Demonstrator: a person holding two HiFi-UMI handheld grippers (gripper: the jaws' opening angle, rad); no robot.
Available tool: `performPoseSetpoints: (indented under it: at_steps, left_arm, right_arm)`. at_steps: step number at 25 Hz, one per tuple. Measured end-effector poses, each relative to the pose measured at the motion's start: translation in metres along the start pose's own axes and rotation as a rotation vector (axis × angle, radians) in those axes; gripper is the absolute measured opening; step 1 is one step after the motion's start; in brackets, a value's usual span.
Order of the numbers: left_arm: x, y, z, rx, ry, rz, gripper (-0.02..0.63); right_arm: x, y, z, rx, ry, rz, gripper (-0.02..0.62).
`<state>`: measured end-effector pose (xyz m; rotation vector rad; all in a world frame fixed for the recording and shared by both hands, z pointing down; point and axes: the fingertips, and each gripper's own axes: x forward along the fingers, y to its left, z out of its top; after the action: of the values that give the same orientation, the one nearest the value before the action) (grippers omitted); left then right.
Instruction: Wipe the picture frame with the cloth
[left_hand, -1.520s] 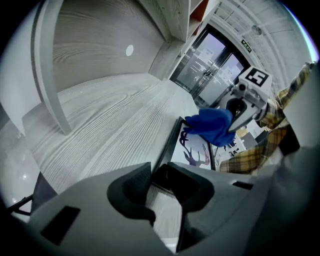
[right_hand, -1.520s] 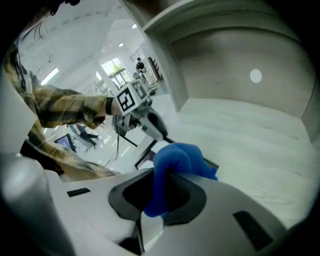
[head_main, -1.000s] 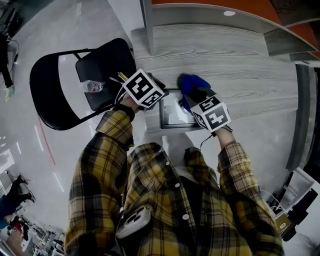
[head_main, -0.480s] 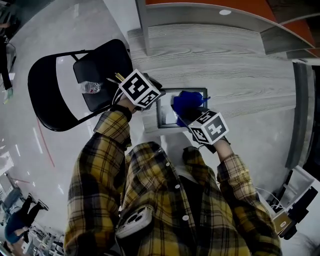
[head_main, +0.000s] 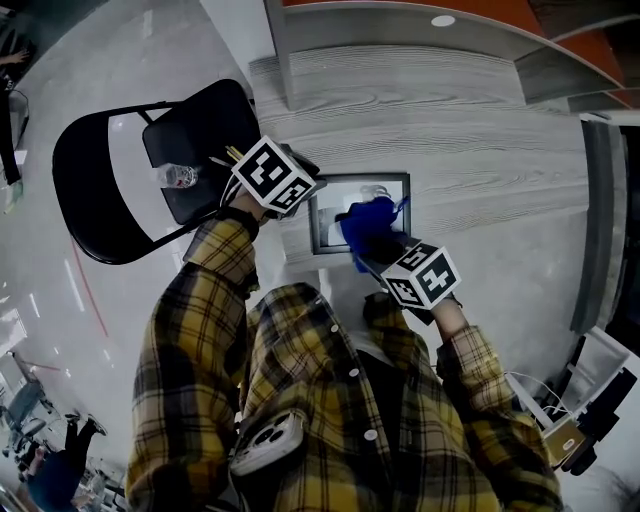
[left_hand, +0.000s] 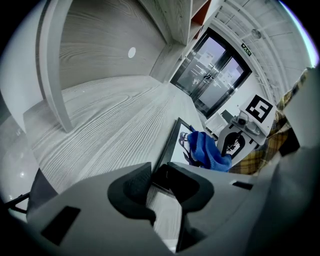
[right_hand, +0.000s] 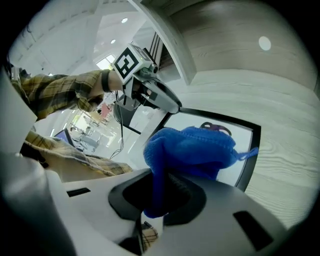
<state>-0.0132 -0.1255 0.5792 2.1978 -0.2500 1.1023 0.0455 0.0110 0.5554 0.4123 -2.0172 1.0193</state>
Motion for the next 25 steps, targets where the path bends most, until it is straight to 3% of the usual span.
performPoseSetpoints:
  at_steps: [10, 16, 20, 25]
  left_arm:
    - [0.001, -0.004, 0.004, 0.003, -0.011, 0.000, 0.103]
    - [0.002, -0.001, 0.003, 0.002, -0.020, -0.003, 0.103]
    - [0.001, -0.001, 0.003, 0.002, -0.027, -0.006, 0.101]
    - [0.002, -0.001, 0.002, 0.003, -0.028, -0.007, 0.101]
  right_arm:
    - [-0.044, -0.014, 0.121, -0.073, -0.283, -0.078, 0.052]
    - [0.009, -0.052, 0.135, -0.048, -0.219, -0.160, 0.052]
    - [0.017, -0.056, 0.137, -0.056, -0.239, -0.194, 0.052]
    - [0.023, -0.042, 0.119, -0.051, -0.209, -0.164, 0.052]
